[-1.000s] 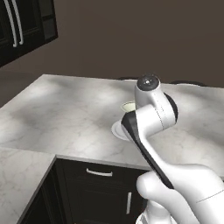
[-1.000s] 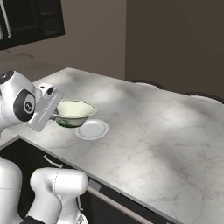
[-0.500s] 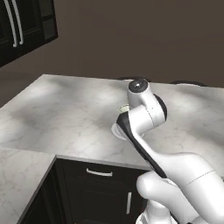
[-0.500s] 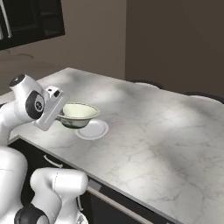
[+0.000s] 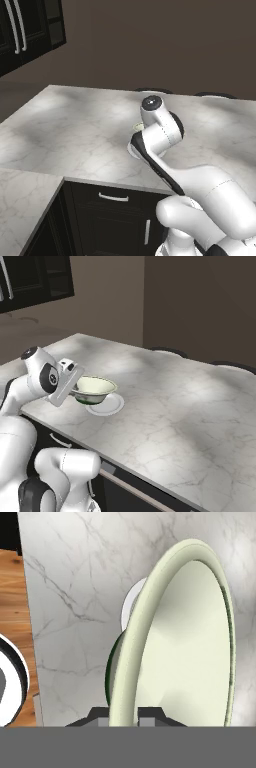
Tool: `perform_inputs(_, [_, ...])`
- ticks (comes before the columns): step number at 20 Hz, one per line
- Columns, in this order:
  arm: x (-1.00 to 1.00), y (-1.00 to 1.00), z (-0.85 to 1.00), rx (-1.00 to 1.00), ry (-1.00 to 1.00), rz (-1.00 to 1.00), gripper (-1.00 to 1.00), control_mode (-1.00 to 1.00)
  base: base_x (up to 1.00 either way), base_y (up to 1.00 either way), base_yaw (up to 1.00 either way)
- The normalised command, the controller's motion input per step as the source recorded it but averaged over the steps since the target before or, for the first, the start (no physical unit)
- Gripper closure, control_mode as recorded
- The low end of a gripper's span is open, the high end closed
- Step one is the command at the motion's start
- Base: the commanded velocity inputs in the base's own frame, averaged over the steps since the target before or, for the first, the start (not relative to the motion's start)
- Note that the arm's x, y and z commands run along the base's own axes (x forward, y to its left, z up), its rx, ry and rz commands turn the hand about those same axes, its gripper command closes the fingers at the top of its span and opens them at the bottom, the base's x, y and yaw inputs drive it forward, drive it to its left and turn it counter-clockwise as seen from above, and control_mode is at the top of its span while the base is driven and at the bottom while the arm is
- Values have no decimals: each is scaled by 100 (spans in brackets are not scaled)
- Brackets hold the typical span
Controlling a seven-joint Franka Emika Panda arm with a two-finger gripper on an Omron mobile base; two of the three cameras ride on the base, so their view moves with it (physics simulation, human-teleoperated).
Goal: Move the bowls from the cabinet to the plates on the dining table.
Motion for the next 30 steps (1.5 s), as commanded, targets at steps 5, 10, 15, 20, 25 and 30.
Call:
perform_inputs(5, [23, 1, -14, 0, 1, -2, 100, -100, 0, 0, 0])
perform_inputs(10, [19, 0, -12, 1, 4, -2, 100, -100, 0, 0, 0])
perform_inputs(15, [19, 0, -11, 1, 6, -2, 100, -100, 0, 0, 0])
perform_inputs(20, [22, 0, -17, 0, 3, -2, 100, -100, 0, 0, 0])
perform_inputs(25, [23, 0, -21, 0, 0, -3, 100, -100, 0, 0, 0])
perform_inputs(30, [22, 0, -22, 0, 0, -3, 100, -100, 0, 0, 0])
